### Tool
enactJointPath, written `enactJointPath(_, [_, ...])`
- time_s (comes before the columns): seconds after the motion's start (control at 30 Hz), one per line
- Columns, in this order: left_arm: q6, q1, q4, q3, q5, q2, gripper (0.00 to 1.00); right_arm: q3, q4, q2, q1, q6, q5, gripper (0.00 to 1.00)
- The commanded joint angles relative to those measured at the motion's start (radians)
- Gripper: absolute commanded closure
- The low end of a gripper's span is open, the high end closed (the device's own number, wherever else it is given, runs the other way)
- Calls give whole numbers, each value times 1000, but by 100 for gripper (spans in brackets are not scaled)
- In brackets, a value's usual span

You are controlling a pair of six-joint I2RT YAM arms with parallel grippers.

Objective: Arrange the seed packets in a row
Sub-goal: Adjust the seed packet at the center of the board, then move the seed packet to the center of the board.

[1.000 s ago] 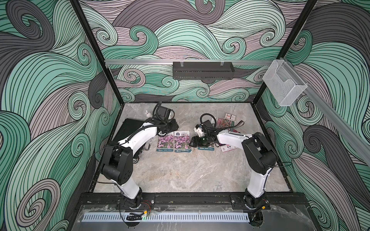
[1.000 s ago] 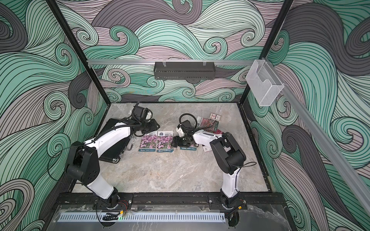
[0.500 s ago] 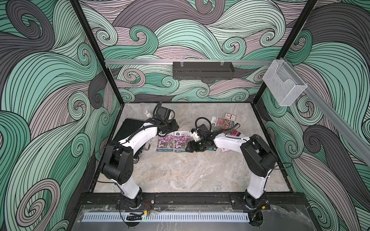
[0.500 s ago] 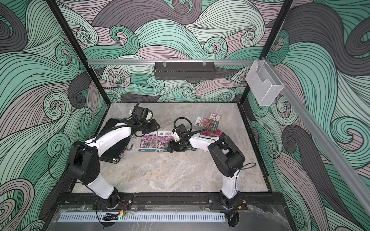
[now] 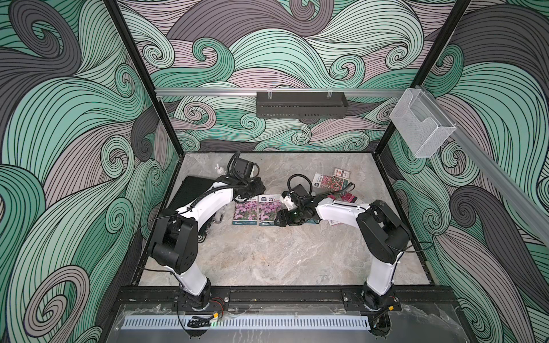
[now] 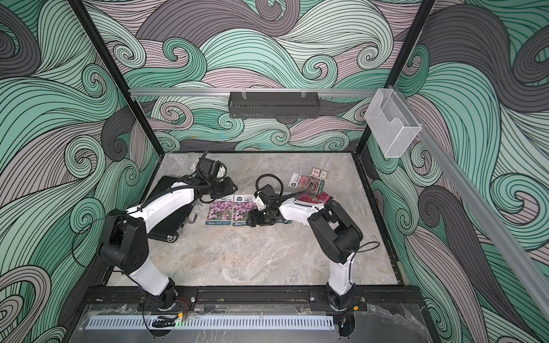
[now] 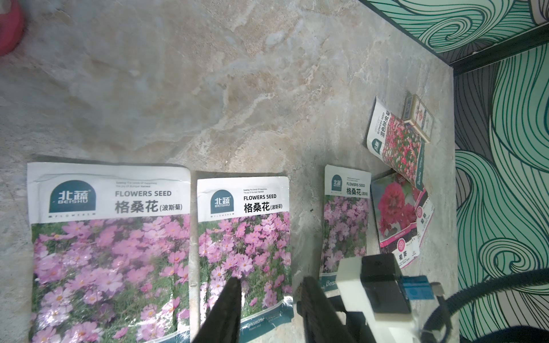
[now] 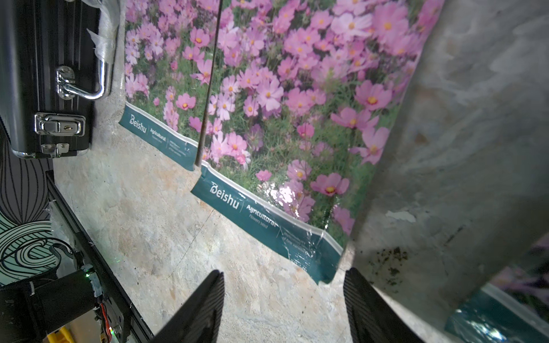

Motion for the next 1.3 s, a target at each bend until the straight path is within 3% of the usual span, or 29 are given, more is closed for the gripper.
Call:
enactJointPath(0.0, [-2,6,5,-3,11,13,64,13,-25,-8,-8,-14,23,34])
enactJointPath(0.27, [18,6,3,-2,11,22,64,-26,-50,-208,-102,-36,-19,33])
enactJointPath(0.43, [12,-12,14,20,42,72,63,-47,-81,-285,-251,-50,-53,32])
enactJointPath(0.57, [12,-64,12,73,49,136,62,-43,-100,-261,-352,-72,-77,32])
enactJointPath(0.73, [2,-125,33,143,94,228,61,-20,-108,-202,-398,-94,-68,32])
enactJointPath(1.27, [-10,-224,98,245,159,406,60,-20,-108,-50,-439,-121,-12,32])
